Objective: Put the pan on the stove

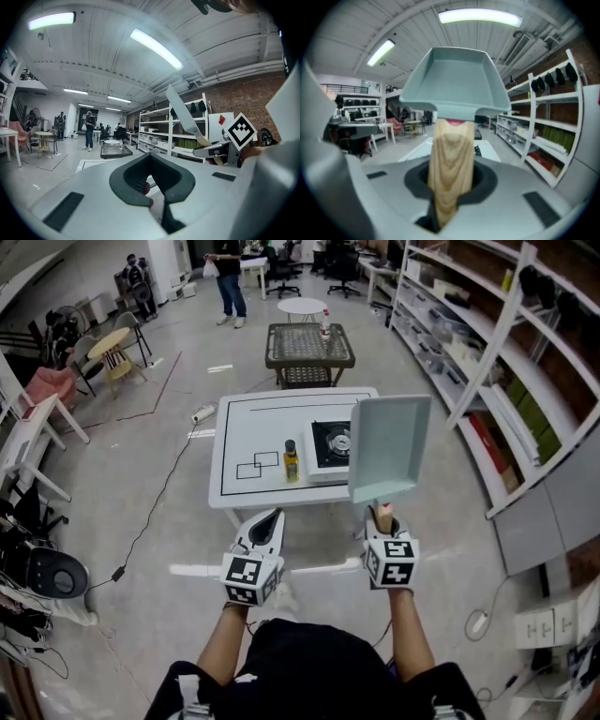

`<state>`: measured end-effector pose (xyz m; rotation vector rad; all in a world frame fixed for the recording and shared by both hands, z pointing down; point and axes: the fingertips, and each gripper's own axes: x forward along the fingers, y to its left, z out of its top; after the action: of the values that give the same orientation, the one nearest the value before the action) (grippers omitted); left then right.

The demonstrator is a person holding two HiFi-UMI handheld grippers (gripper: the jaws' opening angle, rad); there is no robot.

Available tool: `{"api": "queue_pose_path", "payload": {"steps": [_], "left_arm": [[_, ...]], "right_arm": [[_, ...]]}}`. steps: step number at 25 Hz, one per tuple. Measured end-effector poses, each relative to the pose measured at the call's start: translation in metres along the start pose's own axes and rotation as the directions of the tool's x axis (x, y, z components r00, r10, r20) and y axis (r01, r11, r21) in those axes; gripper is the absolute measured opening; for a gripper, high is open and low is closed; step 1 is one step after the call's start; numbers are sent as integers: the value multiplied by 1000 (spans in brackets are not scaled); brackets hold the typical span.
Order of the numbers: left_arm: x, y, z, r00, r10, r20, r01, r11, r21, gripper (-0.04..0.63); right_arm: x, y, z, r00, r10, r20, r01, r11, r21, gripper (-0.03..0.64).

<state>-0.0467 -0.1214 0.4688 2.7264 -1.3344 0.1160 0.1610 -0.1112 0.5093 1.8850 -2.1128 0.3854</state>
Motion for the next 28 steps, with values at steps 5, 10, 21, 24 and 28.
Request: {"api": "queue_pose_path", "payload": {"steps": [5, 10, 21, 24, 28], "left_arm": [[48, 49, 18, 1000, -13, -6, 13, 1000, -3, 25], [86, 92, 22, 999, -33, -19, 33, 999, -16, 25], [139, 150, 26, 995, -98, -25, 98, 995, -7, 25], [146, 158, 22, 994, -106, -33, 106, 994, -8, 25], [154, 156, 15, 992, -119, -46, 119, 993, -11, 25]], "right_arm": [[62, 5, 28, 1000, -3, -12, 3, 1000, 13, 74], [114, 9, 47, 1000, -18, -26, 18, 1000, 23, 74], [182, 11, 58, 995, -76, -62, 80, 995, 55, 74], [190, 12, 53, 993, -83, -84, 88, 995, 56, 74], [195, 6, 45, 988, -93, -123, 100, 994, 47, 74]]}}
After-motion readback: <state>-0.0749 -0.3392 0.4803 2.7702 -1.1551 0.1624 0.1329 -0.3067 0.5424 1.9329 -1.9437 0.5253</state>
